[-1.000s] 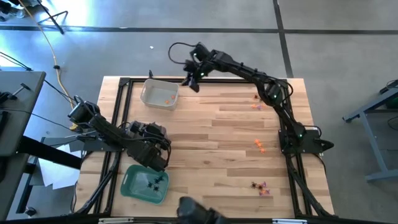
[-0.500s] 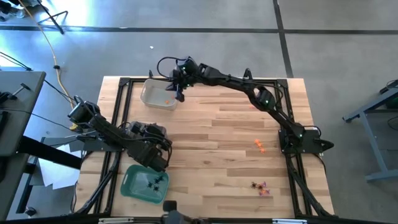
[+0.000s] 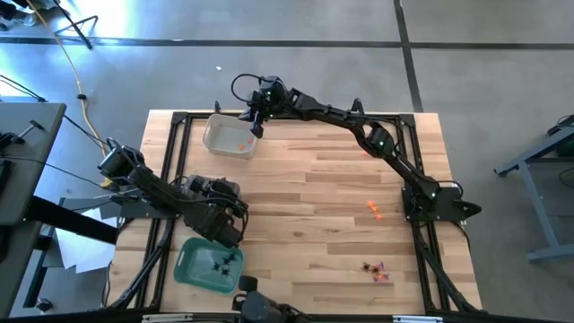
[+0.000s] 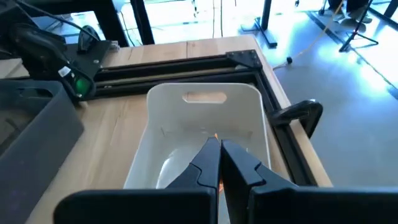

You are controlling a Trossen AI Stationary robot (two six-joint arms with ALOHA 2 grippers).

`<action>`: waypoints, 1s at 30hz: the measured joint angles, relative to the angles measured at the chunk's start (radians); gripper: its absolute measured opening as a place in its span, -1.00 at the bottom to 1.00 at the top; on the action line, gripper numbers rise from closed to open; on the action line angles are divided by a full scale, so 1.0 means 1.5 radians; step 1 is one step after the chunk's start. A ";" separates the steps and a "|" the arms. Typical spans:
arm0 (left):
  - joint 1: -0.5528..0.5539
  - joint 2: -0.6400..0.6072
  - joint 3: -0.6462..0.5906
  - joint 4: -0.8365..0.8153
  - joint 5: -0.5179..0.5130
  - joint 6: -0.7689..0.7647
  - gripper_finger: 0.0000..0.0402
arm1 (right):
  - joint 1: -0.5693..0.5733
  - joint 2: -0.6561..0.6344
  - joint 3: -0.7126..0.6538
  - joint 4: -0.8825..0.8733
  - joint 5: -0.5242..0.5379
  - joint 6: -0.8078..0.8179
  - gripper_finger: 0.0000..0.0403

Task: Sort Halloween decoration
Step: Put the top center orange spider into the gray bin

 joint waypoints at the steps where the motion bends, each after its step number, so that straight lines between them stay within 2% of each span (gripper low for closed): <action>1: 0.000 0.000 0.000 0.000 0.000 0.000 -0.32 | 0.000 0.000 0.000 0.000 0.000 -0.007 -1.00; 8: 0.000 0.000 0.000 0.001 0.000 0.000 -0.32 | 0.002 0.000 0.000 0.000 0.000 0.008 -1.00; 14: 0.000 0.000 0.000 0.001 0.000 0.000 -0.32 | 0.019 0.000 0.000 0.075 0.007 0.058 -1.00; 20: -0.001 0.000 0.000 0.005 0.000 0.000 -0.32 | 0.041 0.002 -0.003 0.096 0.121 0.073 -1.00; 26: -0.001 0.000 0.000 0.005 0.002 0.000 -0.32 | 0.039 0.044 -0.005 0.108 0.143 0.150 -1.00; 30: -0.001 0.000 0.000 0.005 0.005 0.000 -0.32 | 0.039 0.067 -0.006 0.120 0.184 0.186 -1.00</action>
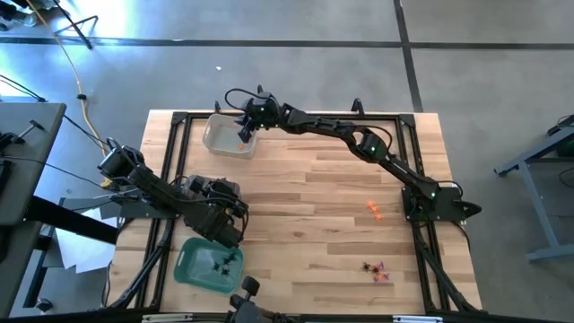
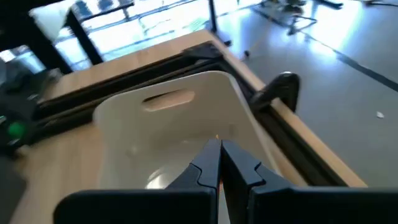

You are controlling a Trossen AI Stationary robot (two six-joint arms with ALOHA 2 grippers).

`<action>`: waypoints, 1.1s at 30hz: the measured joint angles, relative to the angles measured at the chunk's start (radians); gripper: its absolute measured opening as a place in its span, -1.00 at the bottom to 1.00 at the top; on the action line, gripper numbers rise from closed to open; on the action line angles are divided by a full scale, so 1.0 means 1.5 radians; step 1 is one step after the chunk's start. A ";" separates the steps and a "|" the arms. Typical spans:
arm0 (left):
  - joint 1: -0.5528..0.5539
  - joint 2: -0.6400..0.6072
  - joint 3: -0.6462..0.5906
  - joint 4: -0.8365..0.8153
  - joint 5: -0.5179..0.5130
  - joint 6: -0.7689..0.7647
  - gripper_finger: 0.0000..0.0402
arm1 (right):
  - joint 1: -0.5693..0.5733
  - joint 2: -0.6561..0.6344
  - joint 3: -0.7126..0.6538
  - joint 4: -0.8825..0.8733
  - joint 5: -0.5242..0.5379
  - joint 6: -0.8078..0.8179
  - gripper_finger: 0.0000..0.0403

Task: Sort Halloween decoration
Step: Put the top center orange spider into the gray bin

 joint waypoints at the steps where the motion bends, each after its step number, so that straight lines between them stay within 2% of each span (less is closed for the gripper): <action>1: 0.000 0.000 0.000 0.000 0.000 0.000 -0.32 | 0.000 0.001 0.000 0.000 0.004 0.012 -1.00; 8: 0.000 0.000 0.000 0.000 0.001 0.000 -0.32 | -0.001 0.002 0.000 -0.007 0.068 0.091 -1.00; 21: 0.000 0.000 0.000 0.002 0.004 0.000 -0.32 | 0.007 0.031 0.004 -0.018 0.082 0.127 -1.00; 31: 0.000 0.000 0.000 0.002 0.010 0.000 -0.32 | 0.009 0.034 0.003 0.005 0.080 0.100 -1.00; 33: 0.000 0.000 0.000 0.002 0.011 0.000 -0.32 | 0.008 0.035 0.002 0.016 0.062 0.087 -0.98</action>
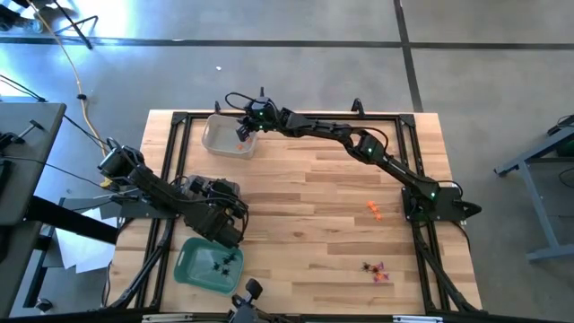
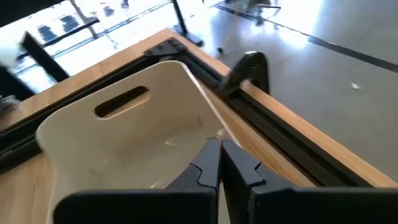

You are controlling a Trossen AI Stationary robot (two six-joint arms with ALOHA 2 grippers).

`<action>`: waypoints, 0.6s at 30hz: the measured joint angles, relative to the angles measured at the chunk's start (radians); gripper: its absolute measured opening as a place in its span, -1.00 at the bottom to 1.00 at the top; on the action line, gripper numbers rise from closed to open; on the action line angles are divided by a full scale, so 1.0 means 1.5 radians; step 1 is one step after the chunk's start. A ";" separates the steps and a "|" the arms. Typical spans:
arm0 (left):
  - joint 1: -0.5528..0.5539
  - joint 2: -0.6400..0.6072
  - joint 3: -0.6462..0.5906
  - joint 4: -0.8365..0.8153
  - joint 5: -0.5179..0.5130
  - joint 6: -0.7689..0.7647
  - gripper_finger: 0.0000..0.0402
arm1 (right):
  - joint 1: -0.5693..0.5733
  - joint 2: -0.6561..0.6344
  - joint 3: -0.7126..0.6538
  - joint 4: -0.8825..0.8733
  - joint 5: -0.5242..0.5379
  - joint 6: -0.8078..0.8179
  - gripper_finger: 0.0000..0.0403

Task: Sort Halloween decoration
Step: Put the top center orange spider into the gray bin, then put the top right orange spider into the gray bin

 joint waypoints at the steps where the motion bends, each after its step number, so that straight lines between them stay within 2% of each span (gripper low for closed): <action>1: 0.000 0.000 0.000 0.000 0.000 0.000 -0.32 | 0.000 0.001 0.000 0.007 -0.014 -0.004 -0.96; 4: 0.000 0.000 0.000 -0.002 0.000 0.000 -0.32 | 0.000 0.003 0.009 0.008 -0.053 -0.002 -0.84; 12: 0.000 0.000 0.000 -0.002 0.001 0.000 -0.32 | 0.002 0.003 0.018 0.003 -0.079 -0.002 -0.46; 18: 0.000 0.000 0.000 -0.004 0.005 0.000 -0.32 | 0.000 -0.011 0.018 -0.005 -0.101 -0.002 -0.40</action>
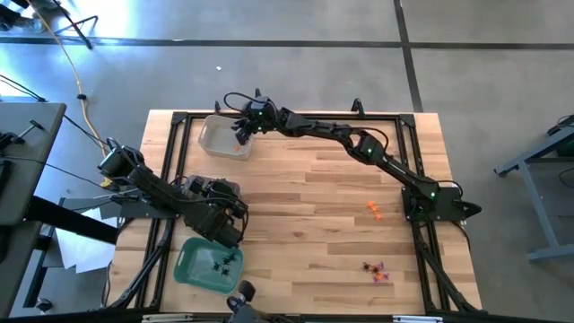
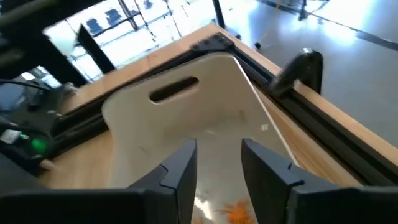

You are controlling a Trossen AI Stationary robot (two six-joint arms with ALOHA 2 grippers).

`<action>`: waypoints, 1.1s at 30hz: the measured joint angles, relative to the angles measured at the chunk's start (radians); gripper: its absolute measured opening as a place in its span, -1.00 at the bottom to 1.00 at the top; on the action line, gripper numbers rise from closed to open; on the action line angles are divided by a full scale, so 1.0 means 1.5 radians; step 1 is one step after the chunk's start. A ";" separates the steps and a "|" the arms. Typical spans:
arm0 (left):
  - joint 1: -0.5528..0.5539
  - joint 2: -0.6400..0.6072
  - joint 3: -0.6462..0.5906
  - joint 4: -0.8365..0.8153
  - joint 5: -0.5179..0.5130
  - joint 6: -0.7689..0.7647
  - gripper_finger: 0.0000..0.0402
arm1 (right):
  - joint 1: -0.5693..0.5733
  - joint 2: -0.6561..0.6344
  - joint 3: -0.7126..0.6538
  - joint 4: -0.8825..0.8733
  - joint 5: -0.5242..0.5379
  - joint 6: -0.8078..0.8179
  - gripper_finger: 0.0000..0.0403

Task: Sort Halloween decoration
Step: Put the top right orange spider into the gray bin

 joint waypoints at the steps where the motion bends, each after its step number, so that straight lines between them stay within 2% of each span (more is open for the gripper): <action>1: 0.000 0.000 0.000 0.000 0.001 0.000 -0.32 | -0.002 -0.008 0.000 -0.004 -0.013 0.004 -0.40; 7: 0.000 0.000 0.000 -0.004 0.001 0.000 -0.32 | -0.008 -0.063 0.001 -0.044 -0.094 -0.011 -0.40; 12: 0.000 0.000 0.000 -0.005 0.005 0.000 -0.32 | -0.012 -0.121 0.001 -0.251 -0.115 -0.126 -0.40; 16: 0.000 0.000 0.000 -0.005 0.002 0.000 -0.32 | -0.012 -0.164 0.001 -0.427 -0.104 -0.232 -0.40; 22: 0.000 0.000 0.000 -0.013 -0.014 -0.002 -0.32 | -0.005 -0.218 0.001 -0.635 -0.023 -0.332 -0.40; 29: 0.000 -0.002 -0.013 -0.047 -0.080 -0.045 -0.32 | 0.001 -0.263 0.000 -0.823 -0.013 -0.355 -0.40; 33: 0.000 -0.037 -0.053 -0.033 -0.100 -0.047 -0.32 | 0.002 -0.275 0.000 -0.902 -0.013 -0.341 -0.40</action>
